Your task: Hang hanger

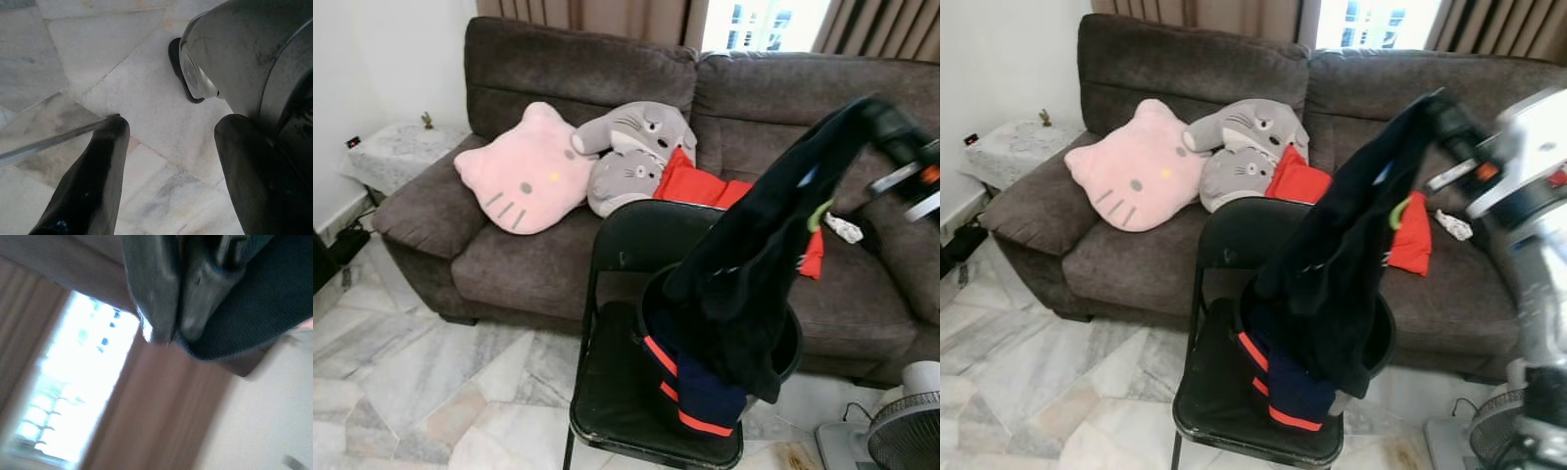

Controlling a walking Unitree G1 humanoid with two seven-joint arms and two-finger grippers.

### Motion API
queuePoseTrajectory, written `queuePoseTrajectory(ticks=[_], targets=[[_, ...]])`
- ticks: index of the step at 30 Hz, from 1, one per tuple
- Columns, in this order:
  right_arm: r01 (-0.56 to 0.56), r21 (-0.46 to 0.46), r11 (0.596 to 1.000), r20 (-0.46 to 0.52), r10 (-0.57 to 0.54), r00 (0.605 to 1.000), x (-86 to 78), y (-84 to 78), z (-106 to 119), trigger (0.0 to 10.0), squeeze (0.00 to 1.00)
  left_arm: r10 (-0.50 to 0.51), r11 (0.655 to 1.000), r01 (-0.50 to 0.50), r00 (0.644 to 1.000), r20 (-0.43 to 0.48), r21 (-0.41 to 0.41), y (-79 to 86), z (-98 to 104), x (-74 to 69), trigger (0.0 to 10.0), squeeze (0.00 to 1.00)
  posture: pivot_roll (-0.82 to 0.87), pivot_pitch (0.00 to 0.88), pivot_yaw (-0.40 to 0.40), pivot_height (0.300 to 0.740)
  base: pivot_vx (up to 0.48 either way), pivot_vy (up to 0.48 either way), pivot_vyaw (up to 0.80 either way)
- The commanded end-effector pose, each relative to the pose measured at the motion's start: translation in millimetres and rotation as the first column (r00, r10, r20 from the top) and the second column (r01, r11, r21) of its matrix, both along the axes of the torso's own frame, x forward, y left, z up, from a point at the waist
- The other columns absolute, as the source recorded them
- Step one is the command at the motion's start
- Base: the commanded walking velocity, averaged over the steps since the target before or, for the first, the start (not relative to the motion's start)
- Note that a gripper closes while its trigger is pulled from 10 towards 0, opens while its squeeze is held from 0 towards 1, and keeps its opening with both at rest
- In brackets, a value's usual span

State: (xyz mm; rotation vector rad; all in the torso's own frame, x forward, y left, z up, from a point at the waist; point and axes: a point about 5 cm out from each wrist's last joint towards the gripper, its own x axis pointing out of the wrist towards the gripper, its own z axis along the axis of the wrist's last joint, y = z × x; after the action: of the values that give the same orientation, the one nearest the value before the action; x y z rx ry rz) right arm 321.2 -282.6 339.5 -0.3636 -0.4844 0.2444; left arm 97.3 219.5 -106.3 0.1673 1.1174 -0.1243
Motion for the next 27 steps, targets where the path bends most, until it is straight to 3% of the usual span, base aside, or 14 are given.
queuePoseTrajectory(ticks=[1, 6, 10, 13, 14, 15, 16, 17, 19, 20, 21, 23, 24, 27], targets=[[0.090, 0.041, 0.995, 0.074, -0.093, 0.993, -2.8, -16.7, 21, 0.0, 0.00, 0.009, 1.000, -0.009, 1.000, -0.019, 0.002, 0.4, -1, -4.4, 10.0, 0.00, -0.11, 0.000, -0.001, 0.740, 0.000, 0.000, 0.00], [0.157, 0.112, 0.981, 0.128, -0.171, 0.977, -0.4, -30.2, 45, 0.0, 0.00, 0.007, 1.000, -0.007, 1.000, -0.020, 0.002, 0.3, -1, -4.3, 10.0, 0.00, -0.11, 0.000, 0.001, 0.740, 0.000, 0.000, 0.00], [0.176, 0.106, 0.979, 0.156, -0.192, 0.969, 4.9, -31.9, 57, 0.0, 0.00, 0.009, 1.000, -0.009, 1.000, -0.019, 0.003, 0.6, -1, -4.3, 10.0, 0.00, -0.11, 0.000, 0.003, 0.740, 0.000, 0.000, 0.00], [0.279, 0.185, 0.942, 0.169, -0.310, 0.936, 13.1, -45.5, 73, 0.0, 0.00, 0.009, 1.000, -0.009, 1.000, -0.021, 0.007, 2.2, -1, -5.2, 10.0, 0.00, -0.11, 0.000, 0.008, 0.740, 0.000, 0.000, 0.00], [0.228, 0.205, 0.952, 0.131, -0.257, 0.957, 19.0, -39.5, 70, 0.0, 0.00, 0.009, 1.000, -0.009, 1.000, -0.022, 0.008, 2.5, -1, -5.4, 10.0, 0.00, -0.11, 0.000, 0.008, 0.740, 0.000, 0.000, 0.00], [0.107, 0.091, 0.990, 0.060, -0.113, 0.992, 28.9, -18.1, 53, 0.0, 0.00, 0.009, 1.000, -0.009, 1.000, -0.023, 0.008, 2.9, -1, -5.8, 10.0, 0.00, -0.10, 0.000, 0.008, 0.740, 0.000, 0.000, 0.00], [-0.052, -0.023, 0.998, -0.005, 0.052, 0.999, 33.5, 7.3, 30, 0.0, 0.00, 0.009, 1.000, -0.009, 1.000, -0.024, 0.007, 3.1, -1, -6.1, 10.0, 0.00, -0.10, 0.000, 0.009, 0.740, 0.000, 0.000, 0.00], [-0.153, -0.057, 0.987, -0.051, 0.150, 0.987, 33.2, 21.2, 15, 0.0, 0.00, 0.010, 1.000, -0.009, 1.000, -0.025, 0.006, 3.1, -1, -6.4, 10.0, 0.00, -0.09, 0.000, 0.011, 0.740, 0.000, 0.000, 0.00], [-0.344, -0.152, 0.926, -0.126, 0.327, 0.936, 24.5, 45.4, -14, 0.0, 0.00, 0.008, 1.000, -0.007, 1.000, -0.027, 0.006, 3.2, -1, -6.8, 10.0, 0.00, -0.09, 0.000, 0.013, 0.740, 0.000, 0.000, 0.00], [-0.447, -0.170, 0.878, -0.169, 0.421, 0.891, 16.9, 57.6, -29, 0.0, 0.00, 0.007, 1.000, -0.007, 1.000, -0.028, 0.006, 3.3, -1, -7.0, 10.0, 0.00, -0.09, 0.000, 0.012, 0.740, 0.000, 0.000, 0.00], [-0.492, -0.161, 0.856, -0.203, 0.459, 0.865, 14.3, 62.3, -36, 0.0, 0.00, 0.006, 1.000, -0.006, 1.000, -0.028, 0.007, 3.3, -1, -7.0, 10.0, 0.00, -0.09, 0.000, 0.012, 0.740, 0.000, 0.000, 0.00], [-0.647, -0.151, 0.748, -0.318, 0.583, 0.748, -1.5, 78.3, -59, 0.0, 0.00, 0.005, 1.000, -0.005, 1.000, -0.029, 0.008, 3.5, -1, -7.1, 10.0, 0.00, -0.08, 0.000, 0.012, 0.740, 0.000, 0.000, 0.00], [-0.676, -0.151, 0.721, -0.336, 0.606, 0.721, -5.3, 82.0, -63, 0.0, 0.00, 0.006, 1.000, -0.005, 1.000, -0.030, 0.008, 3.6, -1, -7.3, 10.0, 0.00, -0.08, 0.000, 0.010, 0.740, 0.000, 0.000, 0.00], [-0.789, -0.141, 0.598, -0.452, 0.670, 0.589, -22.9, 98.9, -88, 0.0, 0.00, 0.007, 1.000, -0.007, 1.000, -0.031, 0.005, 3.5, -1, -7.6, 10.0, 0.00, -0.08, 0.000, 0.005, 0.740, 0.000, 0.000, 0.00]])
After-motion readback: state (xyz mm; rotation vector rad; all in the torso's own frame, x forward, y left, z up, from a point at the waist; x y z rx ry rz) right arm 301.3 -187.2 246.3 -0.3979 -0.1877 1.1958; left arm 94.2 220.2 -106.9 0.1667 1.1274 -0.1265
